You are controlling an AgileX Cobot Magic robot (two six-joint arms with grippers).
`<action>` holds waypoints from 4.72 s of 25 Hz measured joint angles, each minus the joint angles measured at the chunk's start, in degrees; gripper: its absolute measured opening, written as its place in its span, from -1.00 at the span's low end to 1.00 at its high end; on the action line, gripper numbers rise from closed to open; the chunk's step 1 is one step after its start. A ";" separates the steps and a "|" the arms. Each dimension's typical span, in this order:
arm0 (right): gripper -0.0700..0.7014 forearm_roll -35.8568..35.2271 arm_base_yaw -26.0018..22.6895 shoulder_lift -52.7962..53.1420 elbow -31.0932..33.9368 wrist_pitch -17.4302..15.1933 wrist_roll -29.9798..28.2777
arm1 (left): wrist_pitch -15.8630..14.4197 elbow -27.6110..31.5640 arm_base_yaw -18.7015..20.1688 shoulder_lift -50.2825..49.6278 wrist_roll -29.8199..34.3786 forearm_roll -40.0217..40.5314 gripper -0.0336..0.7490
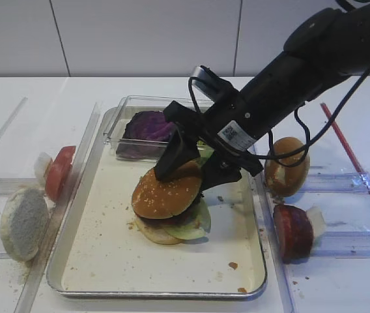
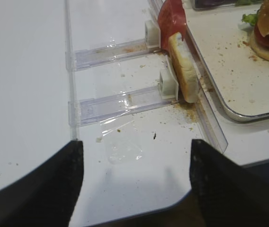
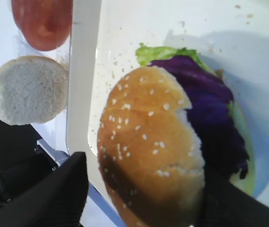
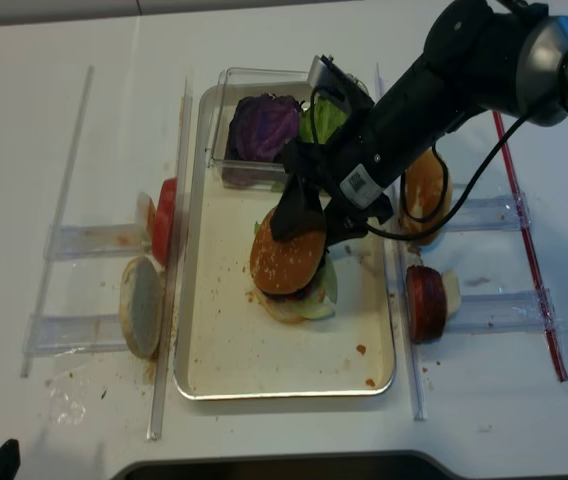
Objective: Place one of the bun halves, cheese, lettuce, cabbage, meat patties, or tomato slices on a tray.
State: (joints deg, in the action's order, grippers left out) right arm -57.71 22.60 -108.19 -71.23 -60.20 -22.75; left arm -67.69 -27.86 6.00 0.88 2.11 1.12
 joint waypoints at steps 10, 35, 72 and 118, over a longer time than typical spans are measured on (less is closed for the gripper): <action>0.34 6.64 0.00 0.00 -1.77 -0.42 4.65 | 0.00 0.00 0.00 0.00 0.00 0.00 0.21; 0.34 31.62 0.00 3.80 -13.31 -9.40 21.42 | 0.00 0.00 0.00 0.00 0.00 0.00 0.21; 0.34 53.14 -11.90 13.95 -14.47 -10.59 31.57 | 0.00 0.00 0.00 0.00 0.00 0.00 0.21; 0.34 53.86 -15.20 44.18 13.40 -11.03 31.11 | 0.00 0.00 0.00 0.00 0.00 0.00 0.21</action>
State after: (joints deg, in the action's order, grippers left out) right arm -3.85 7.40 -64.01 -57.84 -71.23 8.36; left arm -67.69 -27.86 6.00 0.88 2.11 1.12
